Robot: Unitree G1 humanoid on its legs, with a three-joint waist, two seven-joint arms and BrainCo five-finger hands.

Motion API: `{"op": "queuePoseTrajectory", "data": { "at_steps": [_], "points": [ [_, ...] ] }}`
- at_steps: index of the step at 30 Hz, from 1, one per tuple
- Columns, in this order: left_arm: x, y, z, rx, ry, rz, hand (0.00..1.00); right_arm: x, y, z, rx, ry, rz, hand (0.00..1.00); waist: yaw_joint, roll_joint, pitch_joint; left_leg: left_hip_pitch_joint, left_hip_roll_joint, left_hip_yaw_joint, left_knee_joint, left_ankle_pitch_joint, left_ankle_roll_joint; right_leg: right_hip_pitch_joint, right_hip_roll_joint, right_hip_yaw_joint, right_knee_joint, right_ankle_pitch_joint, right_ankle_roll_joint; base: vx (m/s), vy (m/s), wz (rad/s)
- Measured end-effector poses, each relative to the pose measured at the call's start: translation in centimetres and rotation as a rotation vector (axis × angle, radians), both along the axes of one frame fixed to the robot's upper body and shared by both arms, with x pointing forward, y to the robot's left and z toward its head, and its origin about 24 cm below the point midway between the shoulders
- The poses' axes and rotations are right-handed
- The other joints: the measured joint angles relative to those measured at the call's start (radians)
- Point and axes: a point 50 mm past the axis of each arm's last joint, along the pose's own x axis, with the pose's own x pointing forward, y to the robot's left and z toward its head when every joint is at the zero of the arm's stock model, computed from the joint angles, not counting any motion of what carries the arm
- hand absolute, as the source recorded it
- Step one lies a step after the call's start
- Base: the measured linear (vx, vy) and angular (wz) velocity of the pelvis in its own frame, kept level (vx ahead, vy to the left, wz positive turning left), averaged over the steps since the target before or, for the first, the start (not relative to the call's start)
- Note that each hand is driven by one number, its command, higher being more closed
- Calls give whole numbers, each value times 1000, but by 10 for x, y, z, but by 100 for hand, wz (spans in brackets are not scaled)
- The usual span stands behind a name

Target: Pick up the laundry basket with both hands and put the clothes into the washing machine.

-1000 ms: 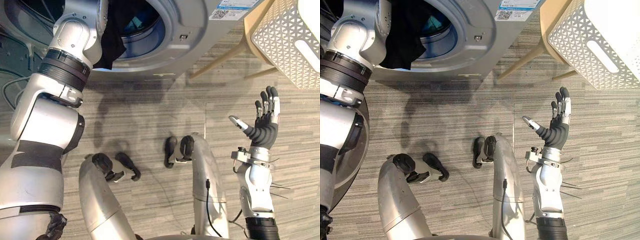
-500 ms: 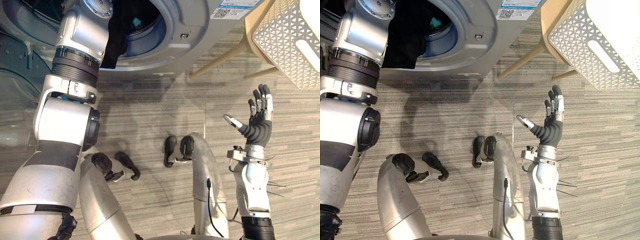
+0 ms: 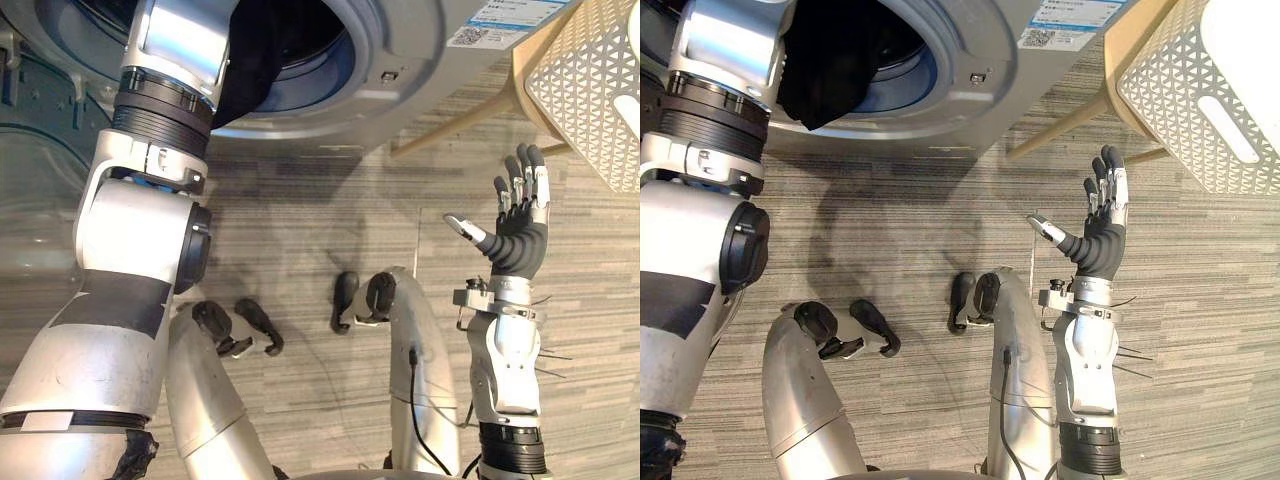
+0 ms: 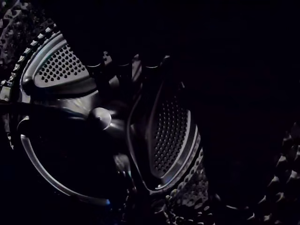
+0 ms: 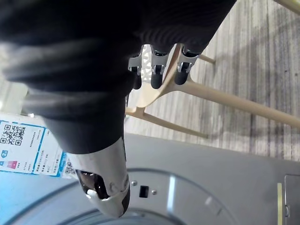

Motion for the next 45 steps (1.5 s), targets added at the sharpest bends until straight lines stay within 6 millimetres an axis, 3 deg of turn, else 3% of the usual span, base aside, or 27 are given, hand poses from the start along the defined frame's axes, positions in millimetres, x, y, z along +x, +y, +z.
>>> {"op": "queuePoseTrajectory", "data": {
  "at_steps": [3, 13, 20, 21, 22, 23, 24, 26, 27, 29, 30, 34, 36, 39, 43, 45],
  "points": [
    [-5, 3, -2, -41, -44, -16, 0, 0, 0, 0, 13, 0, -4, 0, -1, 0, 0, 7, -1, 0, -3, 0, 0, 8, -1, -2, -4, 0, 0, 31, -38, 0],
    [-26, 37, -60, -193, -145, -8, 0, 0, 1, -2, 41, 5, -19, 0, -1, 4, 2, 75, -2, 0, -56, 6, -13, 81, -1, -29, -43, 0, 0, 55, -68, 1],
    [-49, 43, -144, -331, -100, -52, 0, 1, 1, -3, 17, 34, -36, 0, 26, 22, 2, 164, -9, 0, -103, 9, -19, 164, 0, -47, -76, 2, -5, 110, -76, -1],
    [-52, 41, -159, -329, -65, -56, 0, 1, 2, -4, 15, 39, -38, 0, 27, 24, 3, 190, -16, -2, -119, 10, -20, 178, -6, -47, -62, 16, -29, 146, -121, 33],
    [-51, 35, -176, -344, -11, -68, 0, 1, 2, -5, 11, 43, -42, 0, 26, 36, 1, 217, -22, -5, -124, 10, -20, 151, -32, -39, 29, 115, -64, 140, -124, 38],
    [-51, 32, -184, -352, 9, -68, 0, 0, 1, -6, 10, 47, -47, 0, 29, 49, -4, 223, -24, -6, -120, 10, -20, 103, -40, -21, 63, 95, -49, 88, -135, 30],
    [-59, 34, -195, -362, 16, -49, 0, 3, 1, -7, 3, 52, -44, 0, 42, 53, -19, 232, -27, -5, -121, 15, -31, 99, -36, 6, -144, 109, 10, 44, -115, -2],
    [-73, 38, -212, -343, 18, -12, 0, 12, 0, -19, -5, 108, -40, 0, 71, 61, -18, 265, -22, -20, -136, 38, -77, 134, -30, -14, -194, 106, -22, 84, -121, -26],
    [-74, 38, -226, -338, 67, -3, 0, 17, -3, -33, 0, 176, -52, 0, 90, 62, -19, 298, -17, -37, -134, 76, -142, 180, -31, -30, -200, 104, -32, 183, -133, -9],
    [-74, 35, -255, -331, 182, 4, 0, 20, -5, -47, 20, 241, -68, 0, 95, 77, -24, 291, -20, -101, -127, 89, -175, 266, -32, -56, -196, 93, -54, 172, -111, 30],
    [-78, 28, -272, -300, 258, -24, 0, 18, -12, -56, 32, 275, -104, 0, 90, 79, -26, 317, -27, -111, -278, 115, -173, 321, -46, -61, -183, 92, -53, 94, -70, 66],
    [-91, 15, -317, -272, 449, -78, 0, 18, -11, -72, 22, 347, -95, 0, 78, 76, -27, 469, -73, -88, -330, 119, -169, 463, -96, -54, -172, 84, -37, 108, -46, 47],
    [-106, 16, -345, -322, 547, -58, 0, 13, -16, -99, 36, 468, -114, 0, 95, 79, -36, 615, -91, -75, -367, 119, -169, 599, -106, -48, -190, 81, -31, 171, -97, 19],
    [-121, 20, -362, -345, 583, -45, 0, -4, -29, -139, 29, 657, -141, 0, 106, 81, -91, 767, -113, -79, -450, 119, -170, 763, -106, -63, -234, 80, -30, 168, -112, 43],
    [-137, 27, -395, -368, 703, -11, 0, -15, -39, -164, 19, 790, -159, 0, 113, 80, -122, 966, -126, -61, -585, 122, -175, 968, -103, -116, -341, 80, -29, 118, -86, 20],
    [-147, 32, -433, -384, 863, 17, 0, -26, -43, -185, 18, 897, -169, 0, 121, 68, -169, 1081, -146, -35, -688, 134, -181, 1068, -102, -130, -414, 82, -25, 104, -76, 11]
  ]
}}
